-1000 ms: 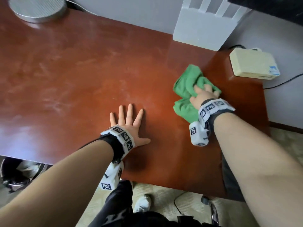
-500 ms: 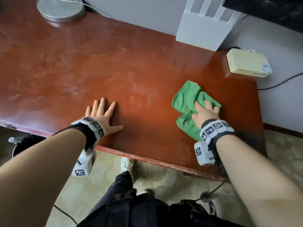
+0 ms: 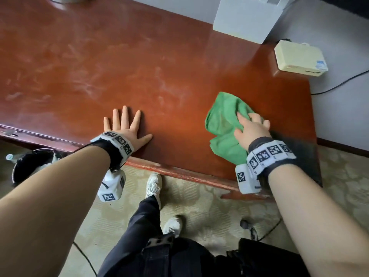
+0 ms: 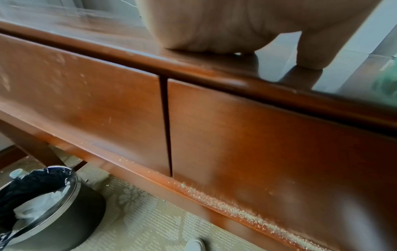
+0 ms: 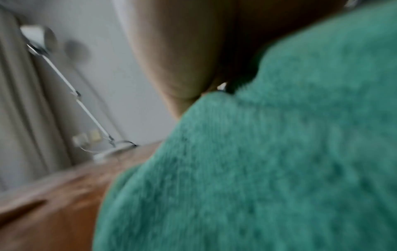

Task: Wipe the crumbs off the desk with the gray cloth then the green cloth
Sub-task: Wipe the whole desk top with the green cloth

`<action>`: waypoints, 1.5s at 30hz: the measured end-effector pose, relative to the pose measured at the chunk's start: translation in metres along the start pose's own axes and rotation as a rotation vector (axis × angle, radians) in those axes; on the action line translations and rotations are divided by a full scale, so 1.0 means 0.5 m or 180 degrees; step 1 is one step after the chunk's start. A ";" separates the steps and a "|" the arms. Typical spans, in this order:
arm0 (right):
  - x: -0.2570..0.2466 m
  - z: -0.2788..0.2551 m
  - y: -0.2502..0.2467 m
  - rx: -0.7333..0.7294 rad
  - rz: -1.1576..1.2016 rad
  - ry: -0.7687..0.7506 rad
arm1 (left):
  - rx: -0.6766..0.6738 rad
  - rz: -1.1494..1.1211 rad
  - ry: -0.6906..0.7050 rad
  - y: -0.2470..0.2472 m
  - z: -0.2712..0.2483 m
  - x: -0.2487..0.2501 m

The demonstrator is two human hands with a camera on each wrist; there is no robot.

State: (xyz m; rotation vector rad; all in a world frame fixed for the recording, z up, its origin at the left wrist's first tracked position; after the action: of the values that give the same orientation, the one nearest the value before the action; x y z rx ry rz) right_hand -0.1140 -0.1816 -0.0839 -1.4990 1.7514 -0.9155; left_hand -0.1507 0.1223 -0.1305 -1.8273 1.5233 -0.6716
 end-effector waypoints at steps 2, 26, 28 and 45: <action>-0.023 -0.002 0.027 -0.0156 -0.0035 0.0133 | 0.0011 -0.0027 0.0017 0.000 0.000 -0.001; -0.331 0.141 -0.032 -0.0233 -0.0209 0.0866 | -0.0136 0.0041 0.0037 -0.175 0.177 -0.362; -0.359 0.144 -0.037 -0.0155 -0.0284 0.0840 | -0.0235 0.0203 0.0087 -0.178 0.195 -0.369; -0.454 0.186 -0.077 -0.0231 0.0142 0.0532 | -0.0471 0.0192 0.0195 -0.184 0.204 -0.380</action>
State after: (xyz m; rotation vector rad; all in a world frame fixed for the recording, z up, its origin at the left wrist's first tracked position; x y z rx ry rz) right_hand 0.0151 0.0304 -0.0945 -1.4582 1.9488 -0.9882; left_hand -0.0523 0.3351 -0.1228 -1.8757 1.7015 -0.6053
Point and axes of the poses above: each hand's wrist, its own z-axis towards the middle knuckle, its own y-axis out of the palm, x = y × z, the point moved 1 cm from there along z, towards the middle knuckle, and after that the axes turned 9 degrees about -x, right-handed, at the moved point
